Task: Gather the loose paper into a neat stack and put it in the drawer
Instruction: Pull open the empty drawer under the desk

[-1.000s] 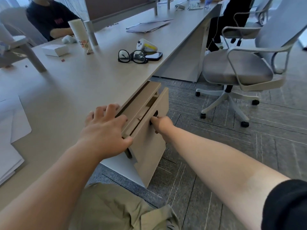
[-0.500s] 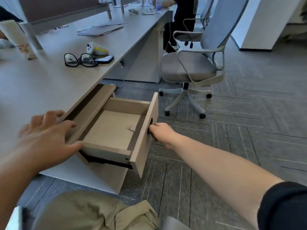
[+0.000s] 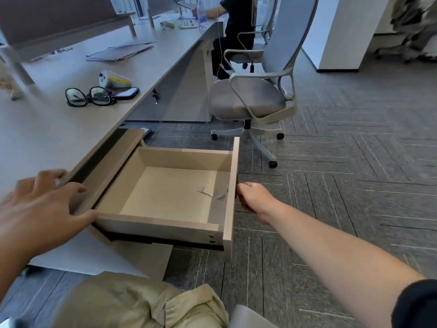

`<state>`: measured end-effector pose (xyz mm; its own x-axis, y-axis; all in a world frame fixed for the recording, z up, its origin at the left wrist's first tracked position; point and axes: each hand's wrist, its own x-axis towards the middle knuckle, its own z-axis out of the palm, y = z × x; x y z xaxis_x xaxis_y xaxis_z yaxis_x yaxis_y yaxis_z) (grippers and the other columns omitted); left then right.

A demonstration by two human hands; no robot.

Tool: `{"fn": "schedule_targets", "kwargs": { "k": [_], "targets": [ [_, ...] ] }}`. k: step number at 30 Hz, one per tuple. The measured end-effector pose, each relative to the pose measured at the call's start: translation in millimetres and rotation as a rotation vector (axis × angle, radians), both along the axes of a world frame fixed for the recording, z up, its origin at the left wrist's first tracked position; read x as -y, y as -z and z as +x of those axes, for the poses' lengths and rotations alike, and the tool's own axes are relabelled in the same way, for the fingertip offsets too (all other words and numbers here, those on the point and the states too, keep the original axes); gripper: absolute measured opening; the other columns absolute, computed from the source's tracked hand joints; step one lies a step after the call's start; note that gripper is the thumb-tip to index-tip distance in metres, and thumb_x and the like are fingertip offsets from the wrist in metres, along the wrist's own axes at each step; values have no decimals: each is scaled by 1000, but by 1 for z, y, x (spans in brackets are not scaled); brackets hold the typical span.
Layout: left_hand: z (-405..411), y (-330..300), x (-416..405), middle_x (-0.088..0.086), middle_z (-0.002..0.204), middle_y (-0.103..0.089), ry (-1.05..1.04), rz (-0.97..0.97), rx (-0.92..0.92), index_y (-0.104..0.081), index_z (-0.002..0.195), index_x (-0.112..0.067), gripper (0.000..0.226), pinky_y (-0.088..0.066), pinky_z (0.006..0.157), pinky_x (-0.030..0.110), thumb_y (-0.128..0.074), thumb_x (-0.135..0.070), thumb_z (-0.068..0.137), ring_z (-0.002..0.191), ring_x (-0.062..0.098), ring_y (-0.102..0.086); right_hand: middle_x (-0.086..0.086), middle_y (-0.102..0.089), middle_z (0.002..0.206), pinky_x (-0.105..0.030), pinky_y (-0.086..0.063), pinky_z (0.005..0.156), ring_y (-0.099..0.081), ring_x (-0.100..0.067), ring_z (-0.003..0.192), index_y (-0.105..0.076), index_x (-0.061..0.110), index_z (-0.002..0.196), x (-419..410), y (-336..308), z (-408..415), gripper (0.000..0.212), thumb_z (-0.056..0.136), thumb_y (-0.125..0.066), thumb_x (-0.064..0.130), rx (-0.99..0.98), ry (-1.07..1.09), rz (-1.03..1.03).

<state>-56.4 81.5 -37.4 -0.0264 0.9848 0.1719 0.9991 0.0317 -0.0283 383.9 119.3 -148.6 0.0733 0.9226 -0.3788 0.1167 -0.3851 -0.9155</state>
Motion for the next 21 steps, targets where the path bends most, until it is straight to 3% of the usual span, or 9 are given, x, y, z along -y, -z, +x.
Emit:
{"fn": "schedule_targets", "kwargs": {
  "k": [11,21],
  "targets": [
    [23,-22,14,-2,150,-22,-77,-76,-57,-60,128,-42,79,-45,108,60,-50,-84,63,141,39,-34,-3,-48,66,-31,-31,54,-38,-17,57,-65,14,90,0,7,6,20,94,-54,29,-15,14,-9],
    [19,-21,13,-3,148,-25,-65,-78,-49,-61,126,-42,76,-42,110,61,-49,-84,64,143,37,-33,-2,-44,61,-28,-28,52,-41,-20,53,-51,18,75,4,-6,9,18,92,-51,25,29,-27,-53]
  ]
}}
